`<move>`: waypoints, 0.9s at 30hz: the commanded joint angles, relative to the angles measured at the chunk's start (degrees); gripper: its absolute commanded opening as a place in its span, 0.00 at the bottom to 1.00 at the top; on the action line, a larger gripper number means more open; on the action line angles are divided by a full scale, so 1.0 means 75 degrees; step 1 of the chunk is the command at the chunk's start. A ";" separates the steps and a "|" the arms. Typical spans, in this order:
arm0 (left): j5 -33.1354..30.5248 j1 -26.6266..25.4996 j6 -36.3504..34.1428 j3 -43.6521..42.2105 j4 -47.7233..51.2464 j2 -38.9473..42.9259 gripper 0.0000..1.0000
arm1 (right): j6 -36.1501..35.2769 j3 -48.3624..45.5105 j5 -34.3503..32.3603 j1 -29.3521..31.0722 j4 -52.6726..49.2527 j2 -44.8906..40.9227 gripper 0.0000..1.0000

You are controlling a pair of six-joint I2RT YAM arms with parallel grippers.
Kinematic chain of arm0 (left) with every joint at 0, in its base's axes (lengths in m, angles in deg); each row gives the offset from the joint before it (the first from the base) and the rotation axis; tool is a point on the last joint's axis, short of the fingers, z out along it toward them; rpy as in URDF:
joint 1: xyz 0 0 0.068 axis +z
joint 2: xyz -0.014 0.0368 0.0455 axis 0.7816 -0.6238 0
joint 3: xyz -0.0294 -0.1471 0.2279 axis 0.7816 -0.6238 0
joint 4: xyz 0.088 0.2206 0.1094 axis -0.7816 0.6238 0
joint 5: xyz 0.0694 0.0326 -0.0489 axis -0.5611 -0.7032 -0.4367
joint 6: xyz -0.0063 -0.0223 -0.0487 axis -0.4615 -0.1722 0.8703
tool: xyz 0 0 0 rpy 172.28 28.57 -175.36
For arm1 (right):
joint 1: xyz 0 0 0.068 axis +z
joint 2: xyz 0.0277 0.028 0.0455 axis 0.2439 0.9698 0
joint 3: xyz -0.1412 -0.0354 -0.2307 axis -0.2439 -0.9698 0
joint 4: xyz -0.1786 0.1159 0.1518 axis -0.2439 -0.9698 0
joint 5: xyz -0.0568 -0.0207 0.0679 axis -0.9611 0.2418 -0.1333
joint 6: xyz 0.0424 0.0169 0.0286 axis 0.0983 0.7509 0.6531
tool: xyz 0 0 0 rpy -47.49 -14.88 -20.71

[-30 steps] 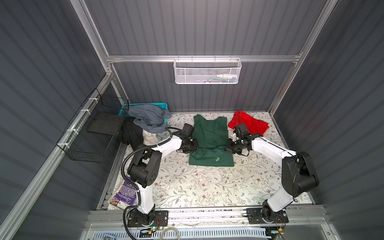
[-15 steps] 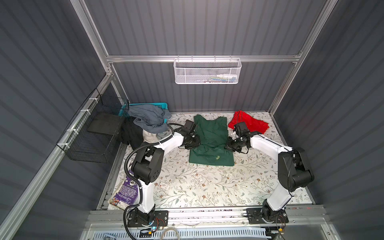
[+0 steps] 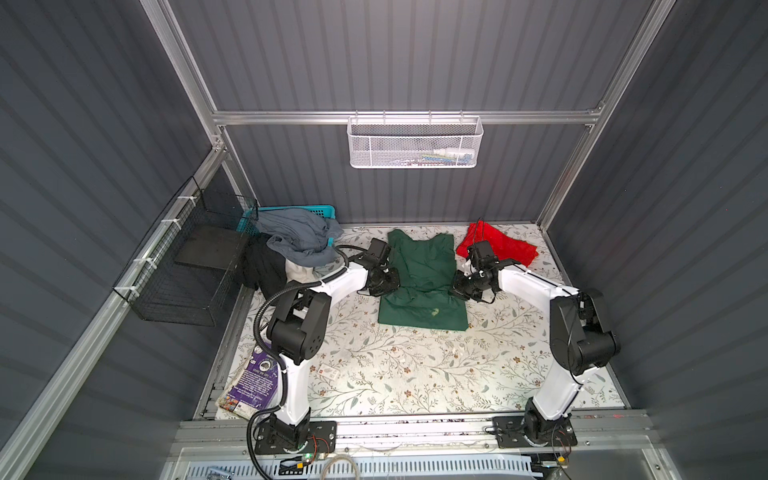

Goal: Fold and stack the t-shirts

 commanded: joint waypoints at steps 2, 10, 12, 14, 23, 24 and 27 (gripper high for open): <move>0.0060 0.0301 -0.0152 0.0292 -0.0052 -0.0310 0.32 | -0.0058 0.0301 0.0394 -0.0249 0.0064 0.0372 0.22; -0.0704 0.0382 -0.0630 -0.1285 -0.1124 0.1441 0.95 | -0.0375 -0.0026 -0.0137 -0.0289 0.0036 -0.0402 0.70; -0.0791 0.0382 -0.0981 -0.1616 -0.1077 0.1874 0.91 | -0.0432 -0.0297 -0.0140 -0.0278 0.0038 -0.0714 0.65; -0.0393 0.0371 -0.1425 -0.1922 -0.1175 0.2165 0.84 | -0.0501 -0.0643 0.0034 -0.0267 0.0181 -0.1021 0.59; 0.1272 -0.0566 -0.2921 -0.2385 -0.0923 0.1959 0.60 | -0.0593 -0.1564 0.1138 0.0112 0.0391 -0.1465 0.34; 0.1212 -0.0823 -0.3165 -0.2318 -0.0796 0.1894 0.59 | -0.0597 -0.1600 0.1155 0.0165 0.0402 -0.1408 0.33; 0.1493 -0.1367 -0.3417 -0.2180 -0.0808 0.1715 0.57 | -0.0562 -0.1624 0.1274 0.0215 0.0522 -0.1099 0.30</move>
